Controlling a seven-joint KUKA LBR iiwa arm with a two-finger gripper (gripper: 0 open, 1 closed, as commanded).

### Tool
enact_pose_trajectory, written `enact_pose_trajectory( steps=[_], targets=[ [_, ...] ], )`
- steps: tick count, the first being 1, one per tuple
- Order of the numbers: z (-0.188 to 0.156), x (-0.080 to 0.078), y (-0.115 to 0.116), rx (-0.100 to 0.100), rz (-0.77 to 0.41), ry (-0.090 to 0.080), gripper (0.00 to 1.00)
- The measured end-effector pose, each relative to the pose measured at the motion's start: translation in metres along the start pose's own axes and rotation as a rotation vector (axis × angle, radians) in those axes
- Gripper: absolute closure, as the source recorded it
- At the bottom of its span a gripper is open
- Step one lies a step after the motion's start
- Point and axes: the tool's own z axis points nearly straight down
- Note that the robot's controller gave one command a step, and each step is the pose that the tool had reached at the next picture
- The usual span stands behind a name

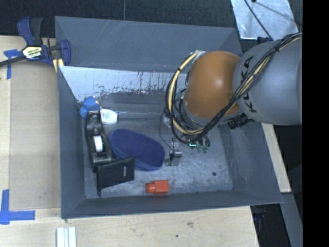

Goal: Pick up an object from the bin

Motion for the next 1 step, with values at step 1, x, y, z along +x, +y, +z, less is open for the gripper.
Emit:
enact_pose_trajectory(
  steps=[1],
  targets=[
    [0.0722,-0.0139,0.0294,0.003,-0.036,0.003,0.00]
  ],
)
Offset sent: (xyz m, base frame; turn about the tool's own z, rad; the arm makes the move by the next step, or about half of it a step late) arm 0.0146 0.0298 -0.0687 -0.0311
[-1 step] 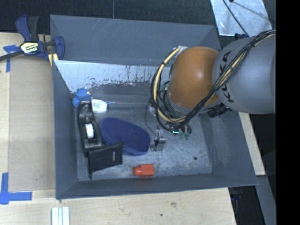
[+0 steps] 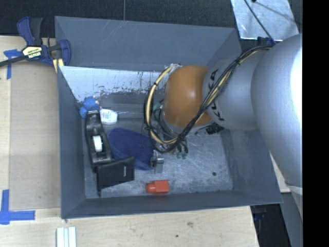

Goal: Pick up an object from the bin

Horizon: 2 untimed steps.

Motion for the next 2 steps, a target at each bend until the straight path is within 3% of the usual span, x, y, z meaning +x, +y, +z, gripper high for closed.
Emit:
enact_pose_trajectory(
  steps=[1,2],
  targets=[
    [-0.007,-0.003,-0.001,-0.001,0.006,-0.011,1.00],
    [-0.154,-0.020,0.003,-0.003,-0.022,-0.020,1.00]
  ],
)
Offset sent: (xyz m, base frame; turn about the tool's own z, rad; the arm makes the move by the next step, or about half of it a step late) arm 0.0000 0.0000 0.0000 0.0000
